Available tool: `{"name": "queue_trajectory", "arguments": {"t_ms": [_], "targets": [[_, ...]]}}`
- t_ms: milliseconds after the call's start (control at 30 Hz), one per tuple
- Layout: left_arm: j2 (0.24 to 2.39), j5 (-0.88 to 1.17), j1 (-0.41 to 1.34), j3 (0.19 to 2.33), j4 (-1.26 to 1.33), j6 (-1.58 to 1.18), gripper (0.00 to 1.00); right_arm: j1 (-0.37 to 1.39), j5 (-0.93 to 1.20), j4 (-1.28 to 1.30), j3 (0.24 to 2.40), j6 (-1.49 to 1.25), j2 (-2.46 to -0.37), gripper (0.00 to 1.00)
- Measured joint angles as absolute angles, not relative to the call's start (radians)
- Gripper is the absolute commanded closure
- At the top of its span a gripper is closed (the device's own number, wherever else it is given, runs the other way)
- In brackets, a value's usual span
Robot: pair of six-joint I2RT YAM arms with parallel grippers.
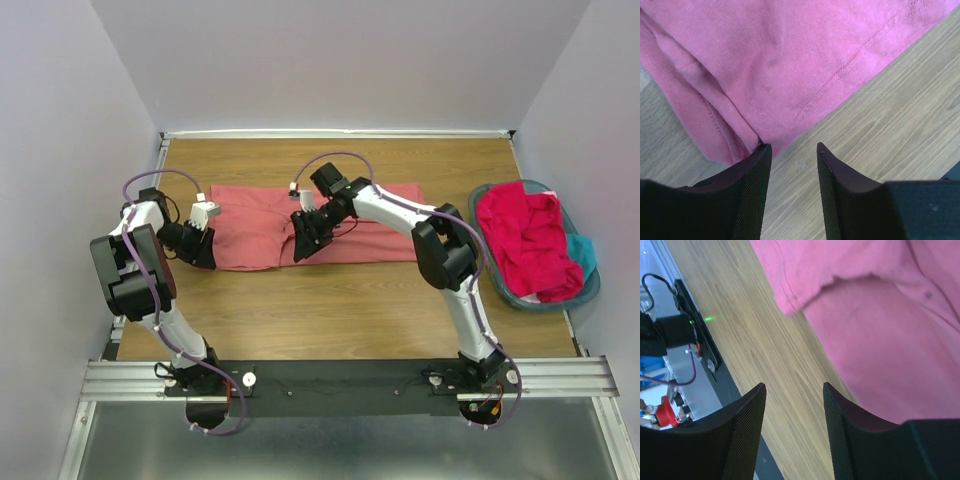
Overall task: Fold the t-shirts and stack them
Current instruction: Fold the other side of the tshirt into a rectangle
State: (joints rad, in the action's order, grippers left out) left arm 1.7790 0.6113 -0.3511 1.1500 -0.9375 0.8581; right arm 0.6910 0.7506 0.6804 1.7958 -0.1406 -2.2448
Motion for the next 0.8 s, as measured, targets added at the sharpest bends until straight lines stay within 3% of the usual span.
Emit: {"name": "queue_trajectory", "arguments": {"t_ms": [200, 533, 700, 800], "targets": [[1.779, 0.609, -0.351, 1.142, -0.910, 0.830, 0.47, 0.731, 0.750, 0.643, 1.863, -0.197, -2.317, 0.40], [1.779, 0.603, -0.351, 1.127, -0.867, 0.786, 0.50, 0.784, 0.748, 0.611, 1.953, -0.252, -2.401, 0.39], [1.779, 0.602, -0.351, 1.125, -0.862, 0.778, 0.50, 0.793, 0.749, 0.602, 1.974, -0.269, -2.428, 0.43], [1.779, 0.602, -0.351, 1.125, -0.861, 0.773, 0.49, 0.793, 0.748, 0.598, 1.983, -0.275, -2.445, 0.53]]}}
